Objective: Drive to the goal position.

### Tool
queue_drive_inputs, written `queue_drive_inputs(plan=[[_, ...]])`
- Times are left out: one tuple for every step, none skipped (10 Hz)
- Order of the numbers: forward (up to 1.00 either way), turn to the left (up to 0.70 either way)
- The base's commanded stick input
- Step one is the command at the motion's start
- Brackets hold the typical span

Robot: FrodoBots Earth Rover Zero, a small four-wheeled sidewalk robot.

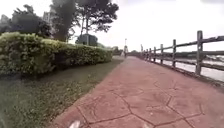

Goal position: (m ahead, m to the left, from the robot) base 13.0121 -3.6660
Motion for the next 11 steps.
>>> queue_drive_inputs(plan=[[0.70,0.00],[0.70,0.00],[0.70,0.00],[0.70,0.00],[0.70,0.00],[0.70,0.00],[0.70,0.00],[0.70,0.00],[0.70,0.00],[0.70,0.00],[0.70,0.00]])
